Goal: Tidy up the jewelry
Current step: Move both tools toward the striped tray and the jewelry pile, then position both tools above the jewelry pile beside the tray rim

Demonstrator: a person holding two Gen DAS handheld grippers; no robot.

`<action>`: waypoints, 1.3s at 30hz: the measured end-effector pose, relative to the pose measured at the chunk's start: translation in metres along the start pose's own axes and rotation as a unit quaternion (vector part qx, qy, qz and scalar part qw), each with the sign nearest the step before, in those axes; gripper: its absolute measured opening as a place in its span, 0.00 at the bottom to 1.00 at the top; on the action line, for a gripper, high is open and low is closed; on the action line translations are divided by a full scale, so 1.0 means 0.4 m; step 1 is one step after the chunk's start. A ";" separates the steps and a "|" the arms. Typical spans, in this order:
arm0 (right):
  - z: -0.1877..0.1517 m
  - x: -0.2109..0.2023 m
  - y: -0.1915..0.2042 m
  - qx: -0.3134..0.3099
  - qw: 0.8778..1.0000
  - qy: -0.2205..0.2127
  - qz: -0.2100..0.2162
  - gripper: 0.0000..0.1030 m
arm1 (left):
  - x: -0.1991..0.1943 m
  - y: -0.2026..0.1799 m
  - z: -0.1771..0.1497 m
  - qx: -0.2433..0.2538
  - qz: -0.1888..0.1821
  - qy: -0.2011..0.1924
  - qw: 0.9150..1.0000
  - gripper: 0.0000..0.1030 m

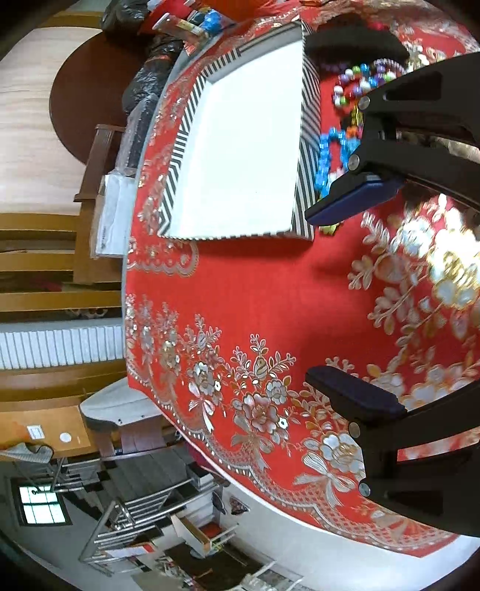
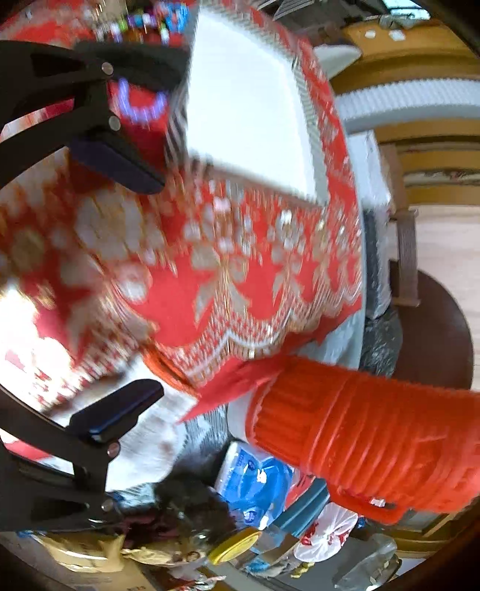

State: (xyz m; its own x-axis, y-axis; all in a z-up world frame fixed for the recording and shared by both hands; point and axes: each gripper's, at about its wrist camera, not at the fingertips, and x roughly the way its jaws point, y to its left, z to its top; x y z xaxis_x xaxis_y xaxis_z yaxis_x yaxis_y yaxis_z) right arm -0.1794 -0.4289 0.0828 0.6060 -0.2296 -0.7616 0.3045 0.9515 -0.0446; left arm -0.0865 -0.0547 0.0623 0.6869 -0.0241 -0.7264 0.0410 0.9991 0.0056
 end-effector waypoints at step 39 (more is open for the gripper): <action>-0.068 -0.235 0.272 -0.024 0.996 -0.031 0.079 0.99 | -0.223 -0.157 -0.077 0.013 -0.032 -0.026 0.999 0.71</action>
State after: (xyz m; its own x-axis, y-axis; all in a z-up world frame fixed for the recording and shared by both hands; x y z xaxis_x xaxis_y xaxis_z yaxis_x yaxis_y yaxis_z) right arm -0.2234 -0.2982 0.1321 0.6889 -0.0871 -0.7196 0.1667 0.9852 0.0404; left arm -0.1728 -0.1142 0.1057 0.7183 -0.0910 -0.6897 0.1046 0.9943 -0.0222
